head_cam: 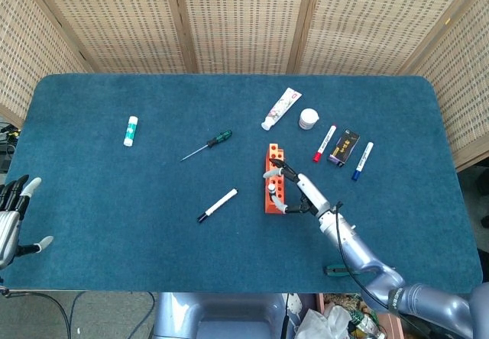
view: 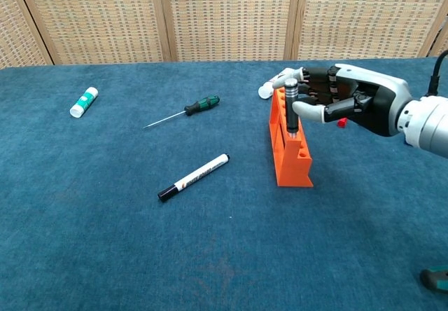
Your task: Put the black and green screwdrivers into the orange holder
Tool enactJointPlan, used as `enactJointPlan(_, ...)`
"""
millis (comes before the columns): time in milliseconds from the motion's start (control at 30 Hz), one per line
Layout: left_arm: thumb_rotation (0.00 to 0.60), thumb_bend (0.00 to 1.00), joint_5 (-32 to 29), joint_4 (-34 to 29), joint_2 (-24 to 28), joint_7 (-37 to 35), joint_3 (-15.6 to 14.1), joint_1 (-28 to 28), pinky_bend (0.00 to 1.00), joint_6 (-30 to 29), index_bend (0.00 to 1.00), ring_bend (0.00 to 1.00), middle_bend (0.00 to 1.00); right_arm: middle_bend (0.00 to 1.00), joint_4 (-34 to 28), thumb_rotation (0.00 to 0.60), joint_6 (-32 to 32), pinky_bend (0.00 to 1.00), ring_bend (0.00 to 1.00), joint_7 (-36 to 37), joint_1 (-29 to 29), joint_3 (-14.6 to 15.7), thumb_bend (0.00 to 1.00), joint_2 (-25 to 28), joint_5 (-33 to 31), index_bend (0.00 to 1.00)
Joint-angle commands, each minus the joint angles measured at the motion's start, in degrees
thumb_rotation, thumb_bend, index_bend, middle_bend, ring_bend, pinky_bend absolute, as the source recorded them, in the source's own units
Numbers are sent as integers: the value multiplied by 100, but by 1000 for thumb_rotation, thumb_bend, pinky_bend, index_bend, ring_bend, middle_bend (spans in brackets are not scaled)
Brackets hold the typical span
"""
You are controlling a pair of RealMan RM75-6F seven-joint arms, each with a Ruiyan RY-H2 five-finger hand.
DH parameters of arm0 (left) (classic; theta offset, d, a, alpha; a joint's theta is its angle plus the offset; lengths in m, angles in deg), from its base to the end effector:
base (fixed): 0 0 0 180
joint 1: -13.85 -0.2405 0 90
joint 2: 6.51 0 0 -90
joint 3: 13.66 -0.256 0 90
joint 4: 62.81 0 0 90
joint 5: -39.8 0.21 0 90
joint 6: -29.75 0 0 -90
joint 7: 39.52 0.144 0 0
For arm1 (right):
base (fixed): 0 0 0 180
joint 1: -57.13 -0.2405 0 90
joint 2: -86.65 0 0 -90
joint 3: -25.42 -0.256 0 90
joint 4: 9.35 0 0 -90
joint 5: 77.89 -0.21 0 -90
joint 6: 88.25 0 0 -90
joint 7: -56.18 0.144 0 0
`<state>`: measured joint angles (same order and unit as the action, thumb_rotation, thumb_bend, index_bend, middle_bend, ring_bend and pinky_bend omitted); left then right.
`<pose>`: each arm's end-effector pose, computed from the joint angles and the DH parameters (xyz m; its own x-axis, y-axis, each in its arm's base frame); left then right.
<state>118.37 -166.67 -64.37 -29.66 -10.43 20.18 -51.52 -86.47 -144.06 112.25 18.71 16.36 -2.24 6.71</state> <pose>-0.2932 0.1858 0.1723 0.4524 0.0757 0.8886 0.8867 0.0683 -0.4572 -0.1635 -0.3357 -0.0119 -0.4815 -0.5483 0.6837 -0.7830 -0.0813 -0.6167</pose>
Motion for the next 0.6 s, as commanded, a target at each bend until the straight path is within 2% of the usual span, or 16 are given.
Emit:
enactJointPlan(33, 600, 0, -3, 0, 2, -5, 3, -1, 0, -4, 0, 0, 0, 28, 0, 600, -17, 0, 0, 28, -1, 10, 434, 21, 20, 262)
enactJointPlan(400, 600, 0, 25, -8, 9, -24, -12, -5, 0, -9, 0, 0, 0, 25, -129, 600, -227, 0, 0, 37, 50, 47, 434, 164, 147, 262)
enactJointPlan(600, 600, 0, 63, -10, 18, -39, -27, -17, 0, -31, 0, 0, 0, 24, -344, 600, -694, 0, 0, -94, 155, 62, 434, 356, 436, 262)
